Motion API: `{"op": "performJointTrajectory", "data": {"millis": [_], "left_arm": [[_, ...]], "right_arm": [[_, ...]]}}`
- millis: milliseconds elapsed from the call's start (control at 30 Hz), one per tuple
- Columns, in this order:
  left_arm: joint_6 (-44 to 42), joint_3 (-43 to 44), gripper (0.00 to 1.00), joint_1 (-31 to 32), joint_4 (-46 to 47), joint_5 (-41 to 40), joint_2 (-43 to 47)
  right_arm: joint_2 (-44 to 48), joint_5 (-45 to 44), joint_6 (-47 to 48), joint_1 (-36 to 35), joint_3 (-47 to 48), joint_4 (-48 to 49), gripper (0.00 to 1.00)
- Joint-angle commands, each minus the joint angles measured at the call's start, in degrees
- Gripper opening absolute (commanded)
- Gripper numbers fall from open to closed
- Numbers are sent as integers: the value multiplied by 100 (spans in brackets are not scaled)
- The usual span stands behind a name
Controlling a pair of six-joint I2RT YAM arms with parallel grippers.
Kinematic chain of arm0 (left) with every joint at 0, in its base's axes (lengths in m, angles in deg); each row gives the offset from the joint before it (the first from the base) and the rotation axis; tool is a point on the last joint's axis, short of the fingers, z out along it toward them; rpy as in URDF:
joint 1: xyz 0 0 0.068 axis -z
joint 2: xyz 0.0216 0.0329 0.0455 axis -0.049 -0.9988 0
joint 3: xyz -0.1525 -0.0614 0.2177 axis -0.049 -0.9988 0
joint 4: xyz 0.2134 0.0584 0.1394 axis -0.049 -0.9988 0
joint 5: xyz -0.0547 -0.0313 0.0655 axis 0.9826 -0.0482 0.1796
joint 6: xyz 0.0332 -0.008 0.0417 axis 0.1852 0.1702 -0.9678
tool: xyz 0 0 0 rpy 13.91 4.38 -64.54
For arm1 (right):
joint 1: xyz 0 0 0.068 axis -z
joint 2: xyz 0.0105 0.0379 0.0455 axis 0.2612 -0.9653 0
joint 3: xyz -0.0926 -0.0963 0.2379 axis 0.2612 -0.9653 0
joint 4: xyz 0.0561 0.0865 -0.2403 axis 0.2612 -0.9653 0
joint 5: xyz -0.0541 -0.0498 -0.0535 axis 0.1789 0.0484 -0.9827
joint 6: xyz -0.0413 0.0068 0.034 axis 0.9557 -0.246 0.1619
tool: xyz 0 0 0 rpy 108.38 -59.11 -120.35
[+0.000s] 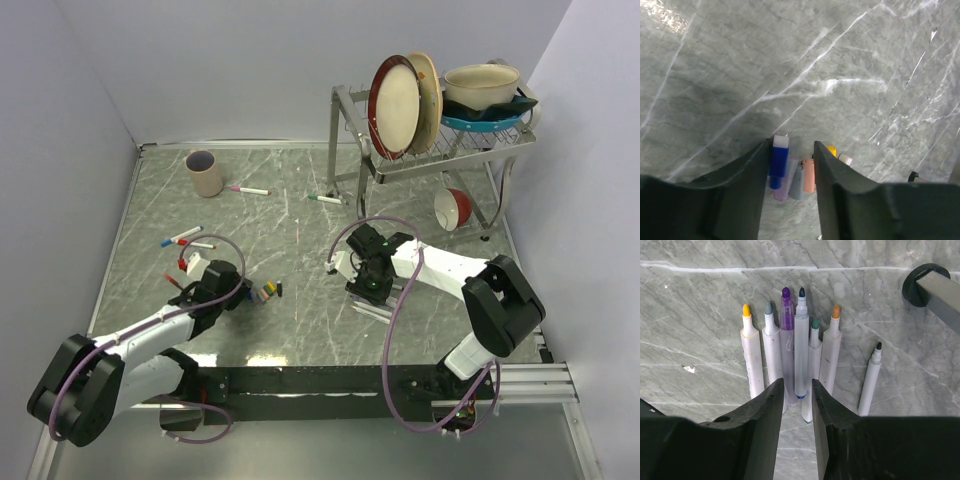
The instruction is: Open the pen caps
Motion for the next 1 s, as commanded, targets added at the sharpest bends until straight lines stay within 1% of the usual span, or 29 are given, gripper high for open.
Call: {"op": "performJointTrajectory", "data": {"millis": [0,67,100,167,200,300,333,467,533,633,700,733,800,867,933,967], "left_arm": [[4,155,51,-28,-219,-144,17],[-13,199,57,-28,-281,-232,70],[-31,208,63,-28,-368,-267,122],[-75,295,70,-45,-465,-389,175],[-136,331,77,-63,-552,-425,228],[-329,550,86,-194,-685,-522,254],[-391,612,87,-334,-772,-531,237],[-672,1085,90,-818,-1010,-443,97],[-699,1279,91,-1090,-1203,-469,-18],[-524,1867,90,-1284,-2001,-758,-220],[-357,2088,90,-1363,-2651,-934,-378],[-313,2254,90,-1381,-2837,-1074,-431],[-181,2361,90,-1486,-3275,-1163,-615],[-101,2423,89,-1601,-3479,-1208,-808],[-180,2336,87,-1864,-3410,-1103,-896],[-233,2283,83,-1969,-3323,-937,-949]], "right_arm": [[186,53,60,36,7,-85,37],[186,53,51,36,7,-76,37],[195,53,60,36,7,-85,37],[186,53,60,45,16,-85,37],[178,53,60,36,16,-85,37],[186,53,60,36,16,-76,37],[195,44,51,45,16,-85,37],[265,53,43,45,25,-67,37],[362,79,34,36,34,-76,40],[511,132,34,45,43,-76,45],[634,167,43,36,51,-67,47],[678,176,51,36,51,-76,50],[792,211,43,36,60,-85,53],[898,264,69,36,60,-102,53],[959,299,86,36,51,-120,53],[1012,317,78,27,51,-120,53]]}}
